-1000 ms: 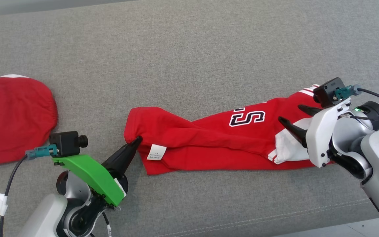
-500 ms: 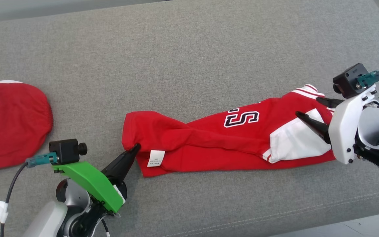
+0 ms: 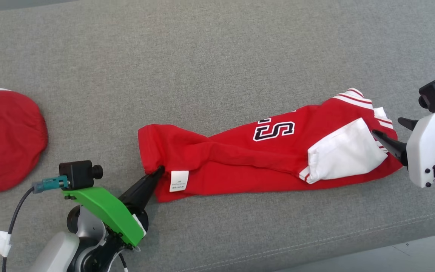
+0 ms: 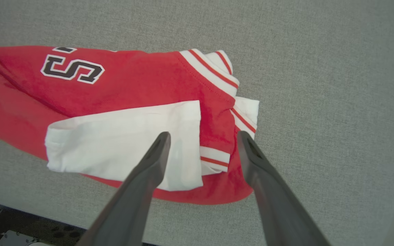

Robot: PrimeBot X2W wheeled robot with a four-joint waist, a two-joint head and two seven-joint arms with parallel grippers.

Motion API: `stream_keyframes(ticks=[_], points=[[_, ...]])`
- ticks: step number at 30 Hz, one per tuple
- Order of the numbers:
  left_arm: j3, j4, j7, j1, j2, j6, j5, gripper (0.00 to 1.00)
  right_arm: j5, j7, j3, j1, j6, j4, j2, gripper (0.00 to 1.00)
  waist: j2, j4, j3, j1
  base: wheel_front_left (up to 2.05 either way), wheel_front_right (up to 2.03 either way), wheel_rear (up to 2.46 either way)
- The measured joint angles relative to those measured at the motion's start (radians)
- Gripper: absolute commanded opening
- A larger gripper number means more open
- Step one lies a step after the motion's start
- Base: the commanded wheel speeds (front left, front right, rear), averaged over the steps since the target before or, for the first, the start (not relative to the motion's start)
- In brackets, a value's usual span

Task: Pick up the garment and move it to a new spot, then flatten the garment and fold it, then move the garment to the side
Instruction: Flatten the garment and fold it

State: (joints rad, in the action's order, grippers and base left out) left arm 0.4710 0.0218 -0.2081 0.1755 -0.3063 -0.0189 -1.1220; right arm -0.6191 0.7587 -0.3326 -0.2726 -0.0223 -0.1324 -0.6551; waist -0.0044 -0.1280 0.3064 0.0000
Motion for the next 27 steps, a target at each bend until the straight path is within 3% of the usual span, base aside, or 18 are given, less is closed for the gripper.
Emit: stream_keyframes(ticks=[11,16,25,27], points=[[0.016,0.004,-0.017,0.016,-0.001,-0.006,0.002,0.0,-0.027,0.003,0.023,0.019,0.033,0.028,0.028,1.0,0.0,0.038,0.051,0.0,0.0,0.0,0.0],[0.014,-0.005,-0.017,0.018,-0.004,-0.009,0.002,0.0,-0.035,-0.001,0.009,0.019,0.033,0.043,0.052,0.84,0.0,0.053,0.06,0.0,0.0,0.0,0.0],[0.013,-0.008,-0.017,0.019,-0.008,-0.009,0.002,0.0,-0.035,-0.012,0.009,0.019,0.042,0.061,0.056,0.82,0.0,0.058,0.064,0.0,0.0,0.0,0.0],[0.013,-0.008,-0.017,0.019,-0.009,-0.009,0.002,0.0,-0.033,-0.02,0.012,0.019,0.043,0.066,0.055,0.76,0.0,0.057,0.065,0.0,0.0,0.0,0.0]])
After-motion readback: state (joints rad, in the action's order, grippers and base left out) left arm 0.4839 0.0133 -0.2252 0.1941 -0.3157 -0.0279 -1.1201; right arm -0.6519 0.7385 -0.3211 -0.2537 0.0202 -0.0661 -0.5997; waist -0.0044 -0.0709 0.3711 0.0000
